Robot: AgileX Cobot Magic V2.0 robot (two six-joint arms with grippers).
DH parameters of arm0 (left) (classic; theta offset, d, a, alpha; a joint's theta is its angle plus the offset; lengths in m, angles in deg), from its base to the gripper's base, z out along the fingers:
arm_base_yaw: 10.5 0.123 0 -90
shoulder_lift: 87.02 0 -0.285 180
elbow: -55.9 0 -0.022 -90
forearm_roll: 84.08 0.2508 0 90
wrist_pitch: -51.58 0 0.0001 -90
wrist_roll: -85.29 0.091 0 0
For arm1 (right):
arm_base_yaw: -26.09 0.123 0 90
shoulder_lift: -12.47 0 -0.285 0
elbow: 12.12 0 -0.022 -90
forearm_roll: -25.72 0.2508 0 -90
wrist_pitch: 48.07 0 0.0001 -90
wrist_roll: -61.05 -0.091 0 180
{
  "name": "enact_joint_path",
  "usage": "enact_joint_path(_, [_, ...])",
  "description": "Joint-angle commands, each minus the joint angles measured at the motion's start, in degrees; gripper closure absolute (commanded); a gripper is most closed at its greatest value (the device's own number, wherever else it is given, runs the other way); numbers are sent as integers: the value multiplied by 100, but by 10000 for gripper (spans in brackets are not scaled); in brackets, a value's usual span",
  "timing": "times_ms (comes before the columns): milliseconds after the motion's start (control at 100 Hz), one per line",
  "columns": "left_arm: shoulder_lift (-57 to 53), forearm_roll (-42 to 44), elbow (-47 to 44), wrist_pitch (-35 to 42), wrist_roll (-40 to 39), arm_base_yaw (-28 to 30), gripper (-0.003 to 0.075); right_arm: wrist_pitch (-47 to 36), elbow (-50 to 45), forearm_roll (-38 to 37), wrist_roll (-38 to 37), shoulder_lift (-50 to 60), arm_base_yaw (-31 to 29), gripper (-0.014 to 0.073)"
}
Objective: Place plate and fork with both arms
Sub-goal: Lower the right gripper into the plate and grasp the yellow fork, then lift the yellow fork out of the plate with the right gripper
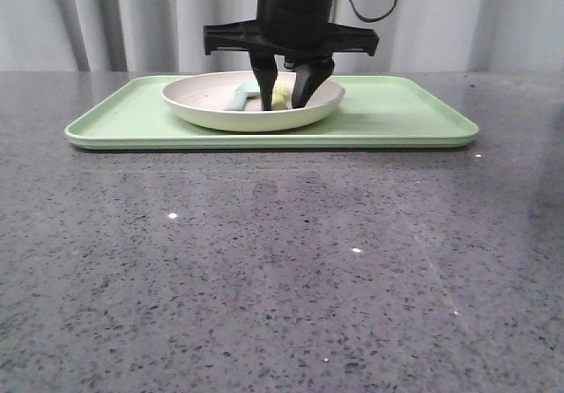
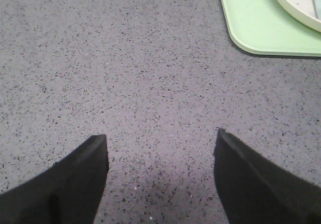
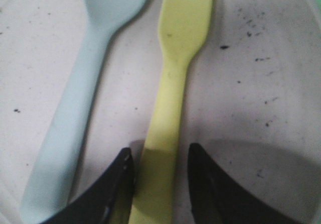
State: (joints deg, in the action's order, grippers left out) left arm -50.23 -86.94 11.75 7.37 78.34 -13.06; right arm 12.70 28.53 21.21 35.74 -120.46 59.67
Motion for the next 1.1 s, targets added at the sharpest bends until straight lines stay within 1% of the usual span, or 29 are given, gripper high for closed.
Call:
enact_joint_path(0, [22,-13,153,332,-43,10,282,-85,159,-61,-7,263,-10,395])
enact_joint_path(250, [22,-13,153,332,-43,10,282,-83,159,-55,-70,263,-10,558])
enact_joint_path(330, [22,-13,153,332,-43,10,282,-83,159,-55,-97,263,-10,589])
enact_joint_path(610, [22,-13,153,332,-43,10,282,75,329,-50,-97,278,-10,594])
enact_joint_path(910, [22,-13,153,332,-43,10,282,551,1053,-238,-97,278,-10,594])
enact_joint_path(1090, [22,-13,153,332,-43,10,282,914,1445,-369,-97,278,-140,594])
